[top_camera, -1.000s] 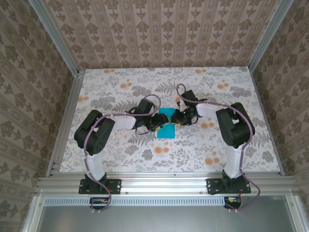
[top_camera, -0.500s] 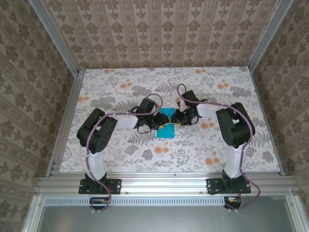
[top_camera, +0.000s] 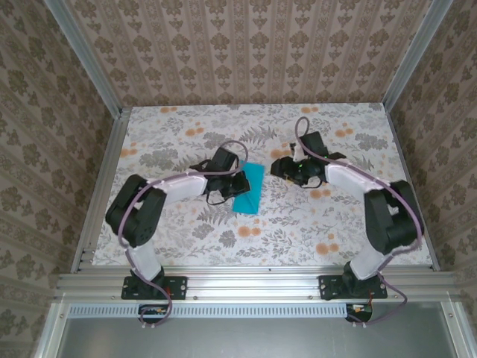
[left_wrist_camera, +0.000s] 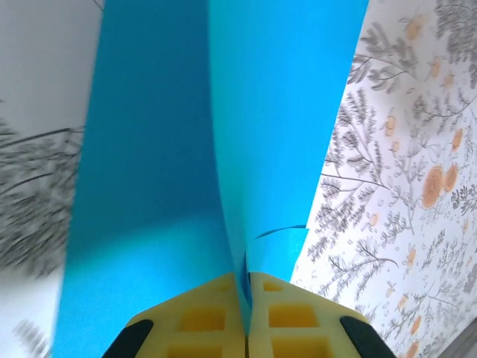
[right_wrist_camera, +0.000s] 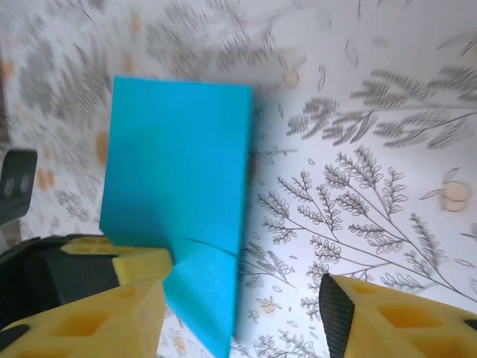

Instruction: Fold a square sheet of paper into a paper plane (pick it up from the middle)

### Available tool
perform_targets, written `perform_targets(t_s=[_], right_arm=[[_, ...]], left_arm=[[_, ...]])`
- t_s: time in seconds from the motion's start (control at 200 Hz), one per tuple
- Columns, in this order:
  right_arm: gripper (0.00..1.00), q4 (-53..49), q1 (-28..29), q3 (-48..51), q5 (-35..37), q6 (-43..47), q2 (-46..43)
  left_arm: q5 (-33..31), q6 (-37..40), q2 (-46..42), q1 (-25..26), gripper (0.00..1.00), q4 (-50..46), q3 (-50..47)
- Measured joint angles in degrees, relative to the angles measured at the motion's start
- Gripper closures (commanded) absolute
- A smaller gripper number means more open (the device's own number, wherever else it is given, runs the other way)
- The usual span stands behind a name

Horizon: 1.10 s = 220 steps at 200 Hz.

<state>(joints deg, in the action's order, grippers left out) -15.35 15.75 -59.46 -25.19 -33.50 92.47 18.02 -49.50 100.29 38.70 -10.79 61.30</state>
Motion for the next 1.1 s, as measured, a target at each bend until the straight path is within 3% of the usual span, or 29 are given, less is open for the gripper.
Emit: perform_targets(t_s=[0.165, 0.44, 0.645, 0.87, 1.1], right_arm=[[0.09, 2.6, -1.9, 5.4, 4.0, -0.3, -8.3], [0.08, 3.8, -3.2, 11.7, 8.0, -0.6, -14.7], [0.08, 5.1, -4.9, 13.5, 9.6, -1.4, -16.0], [0.09, 4.9, -6.0, 14.1, 9.8, -1.9, -16.2], [0.09, 4.9, -7.9, 15.5, 10.2, -2.9, -18.5]], left_arm=[[-11.5, 7.1, -8.3, 0.0, 0.92, -14.6, 6.0], [-38.1, 14.1, -11.7, 0.5, 0.92, -37.7, 14.8], [-52.9, 14.1, -3.6, 3.5, 0.92, -48.1, 19.7], [-59.6, 11.5, 10.5, 7.8, 0.93, -53.3, 24.7], [-57.4, 8.4, 18.3, 11.2, 0.92, -53.7, 28.2]])
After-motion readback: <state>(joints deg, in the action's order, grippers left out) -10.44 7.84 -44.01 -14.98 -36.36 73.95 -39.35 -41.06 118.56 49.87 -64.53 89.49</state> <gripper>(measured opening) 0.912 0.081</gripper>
